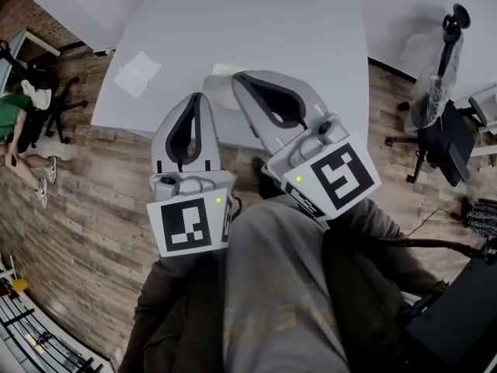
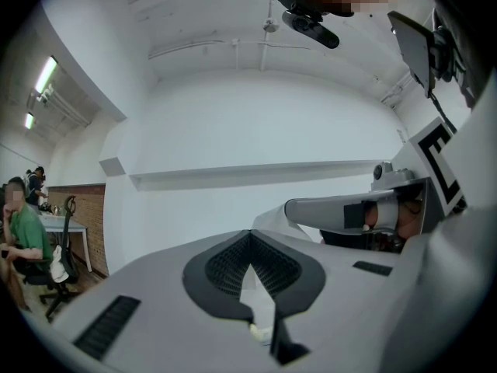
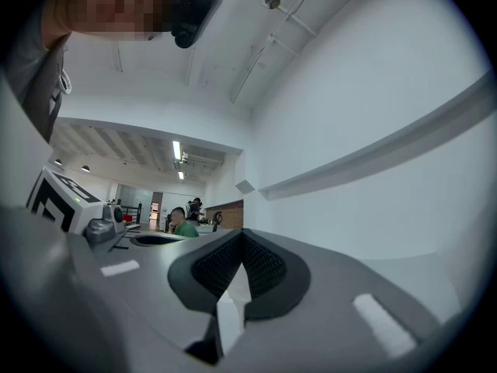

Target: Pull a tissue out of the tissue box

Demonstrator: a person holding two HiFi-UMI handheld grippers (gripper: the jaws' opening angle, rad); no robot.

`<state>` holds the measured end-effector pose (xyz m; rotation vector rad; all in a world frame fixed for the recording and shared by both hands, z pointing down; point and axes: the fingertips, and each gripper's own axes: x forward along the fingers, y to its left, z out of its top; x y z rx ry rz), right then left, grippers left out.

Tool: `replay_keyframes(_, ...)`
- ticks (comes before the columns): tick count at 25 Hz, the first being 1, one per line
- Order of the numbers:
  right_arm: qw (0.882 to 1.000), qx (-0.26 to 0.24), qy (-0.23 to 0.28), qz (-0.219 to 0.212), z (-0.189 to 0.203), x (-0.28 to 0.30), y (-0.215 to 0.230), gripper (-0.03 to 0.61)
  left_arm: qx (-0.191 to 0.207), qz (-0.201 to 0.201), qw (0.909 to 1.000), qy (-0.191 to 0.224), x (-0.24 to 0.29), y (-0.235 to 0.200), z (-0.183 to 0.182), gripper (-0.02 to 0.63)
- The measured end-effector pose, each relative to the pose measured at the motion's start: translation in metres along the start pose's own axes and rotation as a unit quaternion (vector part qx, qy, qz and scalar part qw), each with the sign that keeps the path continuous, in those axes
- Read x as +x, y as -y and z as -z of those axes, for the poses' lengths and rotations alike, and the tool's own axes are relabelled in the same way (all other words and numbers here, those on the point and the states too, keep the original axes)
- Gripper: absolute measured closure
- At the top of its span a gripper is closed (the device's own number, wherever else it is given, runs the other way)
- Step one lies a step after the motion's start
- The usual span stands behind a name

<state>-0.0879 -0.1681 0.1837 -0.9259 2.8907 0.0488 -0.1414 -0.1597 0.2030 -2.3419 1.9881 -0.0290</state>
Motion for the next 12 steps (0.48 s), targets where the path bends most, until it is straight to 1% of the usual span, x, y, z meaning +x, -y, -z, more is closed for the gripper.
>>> replay_keyframes(7,1.0,0.002,0.001,0.005,0.0012,-0.0024,0.0053,0.577,0.002,0.006,1.0,-0.002,0.0039,0.0059,0.0018,0.615)
replay_keyframes(12,1.0,0.001,-0.001,0.005,0.006,0.0042,0.0048,0.577,0.001,0.008,1.0,-0.001,0.0076,-0.0001,0.0057,0.615)
